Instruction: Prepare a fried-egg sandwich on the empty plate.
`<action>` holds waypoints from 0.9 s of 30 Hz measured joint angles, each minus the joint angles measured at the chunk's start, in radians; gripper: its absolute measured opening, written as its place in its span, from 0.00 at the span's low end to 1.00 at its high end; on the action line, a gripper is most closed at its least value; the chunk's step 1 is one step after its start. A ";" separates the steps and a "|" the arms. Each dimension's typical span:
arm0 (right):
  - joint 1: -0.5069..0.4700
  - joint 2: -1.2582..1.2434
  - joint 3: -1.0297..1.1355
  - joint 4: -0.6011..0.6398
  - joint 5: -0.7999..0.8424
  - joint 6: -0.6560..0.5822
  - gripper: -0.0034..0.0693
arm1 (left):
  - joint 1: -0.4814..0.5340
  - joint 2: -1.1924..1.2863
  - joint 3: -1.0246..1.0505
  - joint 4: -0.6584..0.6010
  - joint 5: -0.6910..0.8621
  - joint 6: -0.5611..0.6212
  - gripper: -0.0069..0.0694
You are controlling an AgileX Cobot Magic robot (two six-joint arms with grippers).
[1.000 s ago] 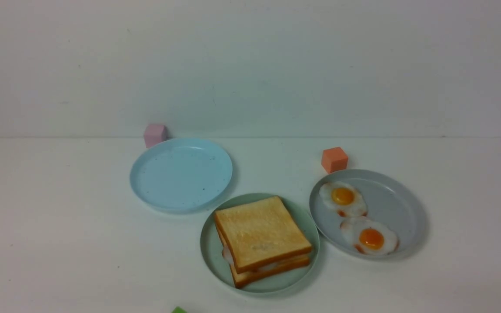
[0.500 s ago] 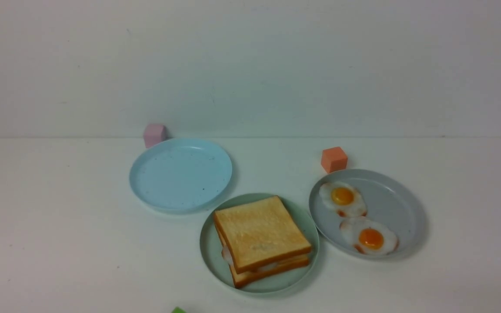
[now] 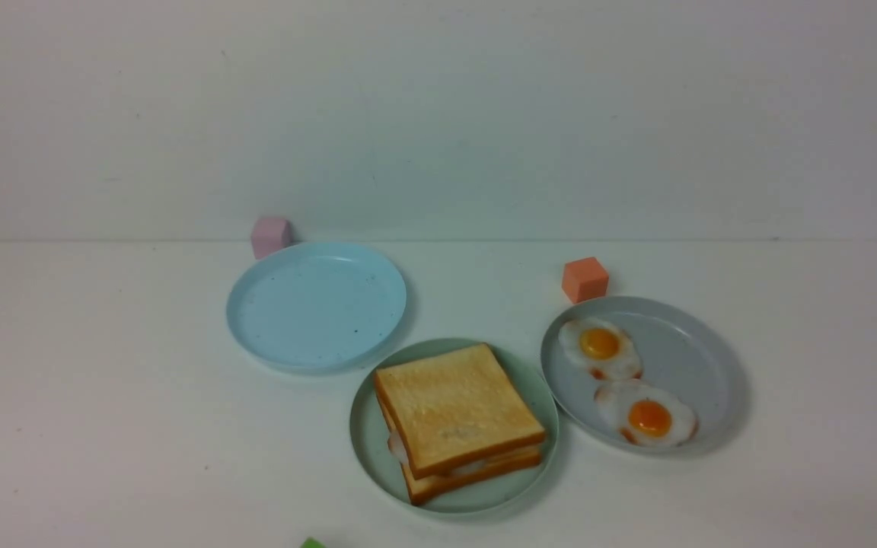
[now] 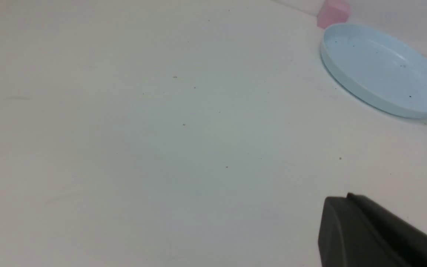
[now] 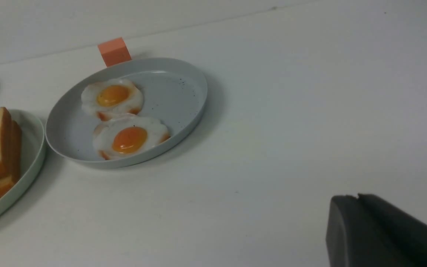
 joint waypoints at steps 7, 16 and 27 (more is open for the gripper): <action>0.000 0.000 0.000 0.000 0.000 0.000 0.13 | 0.000 0.000 0.000 0.000 0.000 0.000 0.07; 0.000 0.000 0.000 0.000 0.000 0.000 0.14 | 0.000 0.000 0.000 0.000 0.000 0.000 0.07; 0.000 0.000 0.000 0.000 0.000 0.000 0.16 | 0.000 0.000 0.000 0.000 0.000 0.000 0.08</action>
